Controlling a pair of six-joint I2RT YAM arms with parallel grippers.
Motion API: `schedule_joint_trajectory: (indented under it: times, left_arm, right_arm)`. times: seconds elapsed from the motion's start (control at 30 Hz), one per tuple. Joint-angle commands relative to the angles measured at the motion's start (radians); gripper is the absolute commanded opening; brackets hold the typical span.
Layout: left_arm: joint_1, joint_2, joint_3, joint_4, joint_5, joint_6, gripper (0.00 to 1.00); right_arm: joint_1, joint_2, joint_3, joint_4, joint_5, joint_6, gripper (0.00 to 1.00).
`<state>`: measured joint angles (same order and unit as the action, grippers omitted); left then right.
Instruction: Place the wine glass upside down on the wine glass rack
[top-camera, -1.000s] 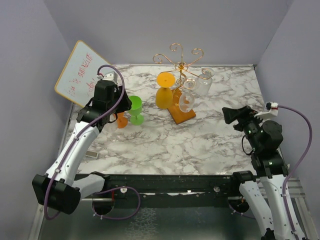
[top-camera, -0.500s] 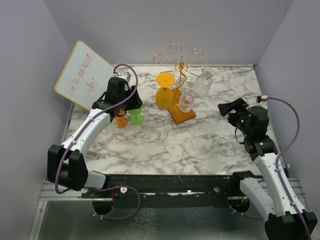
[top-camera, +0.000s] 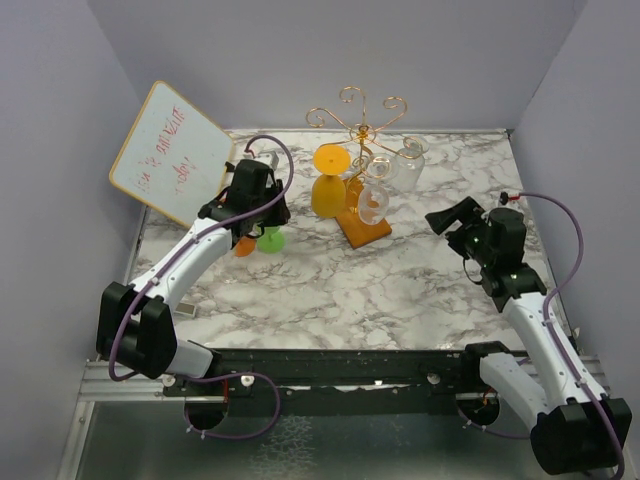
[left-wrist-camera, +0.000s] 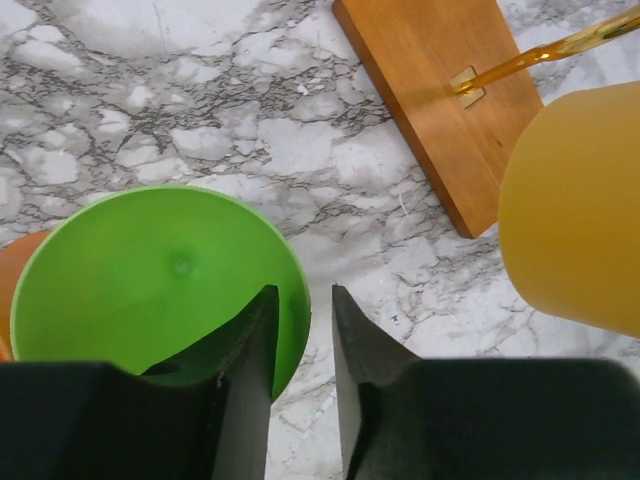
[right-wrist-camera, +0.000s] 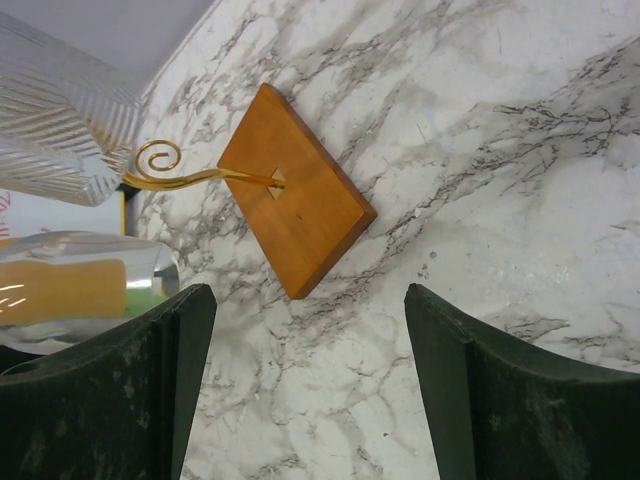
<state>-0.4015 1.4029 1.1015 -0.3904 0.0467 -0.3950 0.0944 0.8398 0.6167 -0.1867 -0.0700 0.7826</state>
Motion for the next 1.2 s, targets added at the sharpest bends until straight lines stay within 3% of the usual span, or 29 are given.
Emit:
schedule_joint_trajectory:
  times: [0.0,0.17,0.43,0.73,1.0,1.17]
  left_arm:
    - [-0.006,-0.014,0.015,-0.06,-0.105,0.031,0.23]
    - [-0.025,-0.014,0.017,-0.102,-0.116,0.028,0.0]
    - [-0.202,-0.122,0.029,-0.15,-0.105,0.054,0.0]
    - [-0.342,-0.281,-0.078,-0.123,-0.064,0.066,0.0]
    - [-0.466,-0.372,-0.165,0.071,0.1,0.113,0.0]
    - [-0.564,-0.387,-0.224,0.29,0.087,0.084,0.0]
  right_arm:
    - [-0.001,-0.003,0.089,-0.069,-0.059,-0.009,0.81]
    - [-0.002,-0.044,0.121,-0.158,-0.069,0.026,0.81]
    - [-0.002,-0.136,0.077,-0.227,-0.058,0.134,0.83]
    - [-0.002,-0.201,0.024,-0.288,-0.058,0.247,0.83]
    - [-0.002,-0.225,-0.015,-0.315,-0.125,0.406,0.82]
    - [-0.002,-0.212,-0.029,-0.359,-0.172,0.523,0.78]
